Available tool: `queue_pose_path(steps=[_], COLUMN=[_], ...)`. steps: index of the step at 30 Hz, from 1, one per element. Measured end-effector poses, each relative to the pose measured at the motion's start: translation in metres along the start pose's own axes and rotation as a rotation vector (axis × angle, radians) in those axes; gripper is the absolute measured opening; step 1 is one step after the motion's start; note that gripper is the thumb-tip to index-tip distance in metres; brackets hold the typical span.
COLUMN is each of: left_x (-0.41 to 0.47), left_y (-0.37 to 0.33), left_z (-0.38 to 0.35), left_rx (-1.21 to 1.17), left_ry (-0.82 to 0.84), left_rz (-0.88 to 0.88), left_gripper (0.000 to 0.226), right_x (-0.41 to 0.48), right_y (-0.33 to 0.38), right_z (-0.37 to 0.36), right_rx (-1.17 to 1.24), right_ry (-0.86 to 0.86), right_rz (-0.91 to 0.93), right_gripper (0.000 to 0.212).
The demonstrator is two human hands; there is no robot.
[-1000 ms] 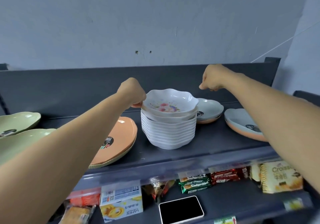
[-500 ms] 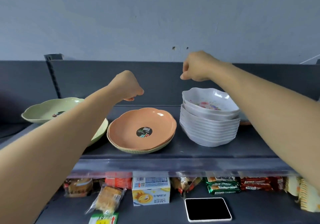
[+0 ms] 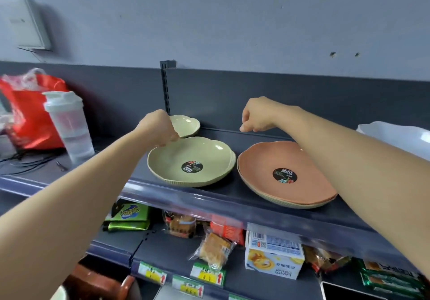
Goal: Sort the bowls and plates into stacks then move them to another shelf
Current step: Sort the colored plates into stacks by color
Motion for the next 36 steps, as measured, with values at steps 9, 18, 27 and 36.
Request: queue_pose_path(steps=[9,18,27,36], left_x=[0.021,0.024,0.029,0.023], left_y=[0.053,0.066,0.068,0.092], left_z=[0.010,0.015,0.037,0.051], left_rx=[-0.045,-0.041,-0.168,-0.166], left_ry=[-0.012,0.002,-0.116,-0.183], left_rz=[0.064,0.043,-0.004,0.017], left_gripper=[0.030,0.025,0.010,0.020], right_x=[0.049,0.071,0.086,0.138], right_y=[0.032,0.036,0.039,0.063], right_z=[-0.046,-0.062,-0.030,-0.050], right_rx=[-0.026,0.016,0.190,0.651], right_ry=[0.252,0.267,0.131,-0.033], right_rz=[-0.024,-0.014,-0.050,-0.337], right_gripper=[0.038,0.017,0.014,0.026])
Point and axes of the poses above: each hand's wrist, its own x-axis towards the middle knuckle, its own z-axis out of the back of the hand, y = z × x, the point moved 4 cm from there along x, towards the middle knuckle, and after that the axes turned 1 degree about y, right-handed, at the moved point
